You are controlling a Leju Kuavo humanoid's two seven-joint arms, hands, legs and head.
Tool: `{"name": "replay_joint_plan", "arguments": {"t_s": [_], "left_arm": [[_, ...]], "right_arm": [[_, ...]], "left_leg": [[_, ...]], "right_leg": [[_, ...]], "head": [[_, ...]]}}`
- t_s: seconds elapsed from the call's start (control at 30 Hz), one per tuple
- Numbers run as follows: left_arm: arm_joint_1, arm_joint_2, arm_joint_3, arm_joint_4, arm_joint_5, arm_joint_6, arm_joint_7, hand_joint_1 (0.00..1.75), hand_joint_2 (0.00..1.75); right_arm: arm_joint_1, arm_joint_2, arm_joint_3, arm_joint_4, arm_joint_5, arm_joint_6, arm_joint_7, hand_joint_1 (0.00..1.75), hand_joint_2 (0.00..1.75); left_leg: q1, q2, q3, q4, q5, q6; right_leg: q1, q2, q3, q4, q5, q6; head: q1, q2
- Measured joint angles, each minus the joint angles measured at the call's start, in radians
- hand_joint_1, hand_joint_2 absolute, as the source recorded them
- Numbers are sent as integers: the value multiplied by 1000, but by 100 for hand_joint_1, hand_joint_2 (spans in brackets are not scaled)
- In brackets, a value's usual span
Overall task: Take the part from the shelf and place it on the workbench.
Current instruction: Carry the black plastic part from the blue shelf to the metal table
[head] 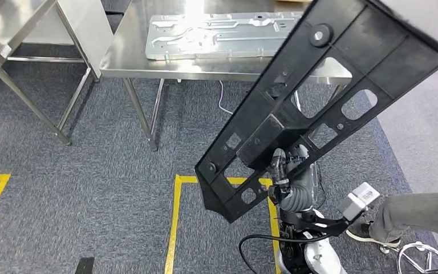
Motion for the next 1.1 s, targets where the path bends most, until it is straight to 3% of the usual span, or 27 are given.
{"name": "replay_joint_plan", "arguments": {"t_s": [0.03, 0.07, 0.13, 0.17, 0.2, 0.27, 0.33, 0.4, 0.5, 0.53, 0.57, 0.63, 0.7, 0.73, 0.87, 0.93, 1.0, 1.03, 1.07, 1.1], "left_arm": [[2, -1, 0, 0, 0, -1, 0, 0, 175], [4, -3, 0, 0, 0, -2, 0, 0, 175], [6, -9, 0, 0, -3, -6, 0, 0, 175], [6, -13, 0, 0, -5, -8, -1, 0, 175], [6, -17, 0, 0, -7, -11, -2, 0, 175], [5, -23, 0, 0, -9, -14, -5, 0, 175], [5, -25, 0, 0, -8, -16, -6, 0, 175], [2, -27, 0, 0, -7, -18, -7, 0, 175], [1, -26, 1, 0, 2, -19, -8, 0, 175], [2, -26, 1, 0, 5, -19, -7, 0, 175], [5, -26, 1, 0, 7, -20, -7, 0, 175], [8, -25, 1, 0, 10, -20, -6, 0, 175], [8, -25, 1, 0, 10, -21, -6, 0, 175], [6, -25, 1, 0, 10, -21, -6, 0, 175], [5, -26, 2, 0, 7, -21, -4, 0, 175], [5, -27, 2, 0, 6, -21, -3, 0, 175], [4, -27, 2, 0, 4, -22, -3, 0, 175], [4, -27, 2, 0, 4, -22, -2, 0, 175], [5, -27, 2, 0, 4, -22, -1, 0, 175], [6, -27, 2, 0, 4, -22, 0, 0, 175]], "right_arm": [[5, -1, 0, 0, 9, -8, 3, 175, 175], [11, -2, -1, 0, 18, -16, 6, 175, 175], [20, -3, -4, -4, 36, -35, 10, 175, 175], [24, -4, -6, -7, 46, -45, 11, 175, 175], [29, -5, -9, -13, 56, -56, 13, 175, 175], [43, -6, -16, -25, 72, -73, 15, 175, 175], [55, -6, -20, -35, 86, -82, 16, 175, 175], [61, -7, -24, -43, 102, -89, 15, 175, 175], [69, -9, -31, -53, 124, -104, 14, 175, 175], [74, -10, -33, -55, 131, -108, 14, 175, 175], [78, -10, -36, -57, 137, -112, 15, 175, 175], [83, -11, -42, -62, 150, -119, 15, 175, 175], [84, -11, -45, -69, 164, -126, 15, 175, 175], [84, -11, -46, -72, 170, -129, 15, 175, 175], [87, -12, -52, -86, 187, -140, 20, 175, 175], [87, -13, -56, -94, 194, -145, 24, 175, 175], [92, -14, -59, -99, 197, -151, 27, 175, 175], [97, -15, -60, -101, 197, -154, 29, 175, 175], [101, -16, -62, -103, 198, -156, 29, 175, 175], [104, -17, -64, -105, 198, -157, 30, 175, 175]], "left_leg": [[-1, -1, 7, 0, -7, 1], [-1, -2, 17, 1, -15, 1], [-3, -4, 40, 1, -34, -1], [-5, -4, 50, 1, -43, -5], [-6, -5, 56, 2, -51, -9], [-7, -4, 61, 0, -59, -20], [-6, -2, 66, -5, -65, -32], [-6, 0, 51, 34, -84, -44], [3, 0, -58, 209, -135, -61], [6, 0, -91, 250, -134, -64], [8, 0, -108, 256, -115, -67], [12, 1, -90, 162, -25, -69], [9, 1, -47, 48, 33, -64], [6, 1, -35, 19, 38, -58], [4, -1, -11, -3, 13, -25], [6, 0, 9, -10, 5, -10], [5, 0, 19, -10, -5, -1], [4, -1, 25, -10, -11, -1], [4, -1, 33, -9, -18, -1], [4, -2, 43, -8, -26, -3]], "right_leg": [[0, 0, -32, 31, 9, 0], [0, 0, -47, 26, 38, -2], [3, 0, -30, -77, 134, -11], [6, -1, -13, -133, 170, -17], [9, -1, 5, -181, 186, -23], [15, 1, 25, -215, 177, -32], [9, 5, 38, -231, 171, -38], [0, 6, 56, -246, 168, -46], [-2, 3, 78, -253, 154, -55], [-2, 4, 85, -252, 147, -55], [-2, 5, 94, -252, 140, -54], [-4, 8, 115, -252, 125, -49], [-3, 9, 127, -251, 108, -37], [-2, 9, 129, -252, 103, -31], [-2, 7, 137, -227, 93, -11], [-4, 5, 102, -149, 61, -5], [-6, 5, 28, -26, 14, 0], [-7, 5, -6, 17, 4, 2], [-8, 5, -27, 30, 13, 5], [-9, 5, -31, 7, 43, 5]], "head": [[0, 0], [1, 0], [1, 0], [0, 0], [0, 0], [-1, 0], [-1, 0], [-1, 0], [-2, 0], [-2, 0], [-2, 0], [-2, 0], [-3, 0], [-2, 0], [2, 0], [3, 0], [3, 0], [3, 0], [3, 0], [3, 0]]}}
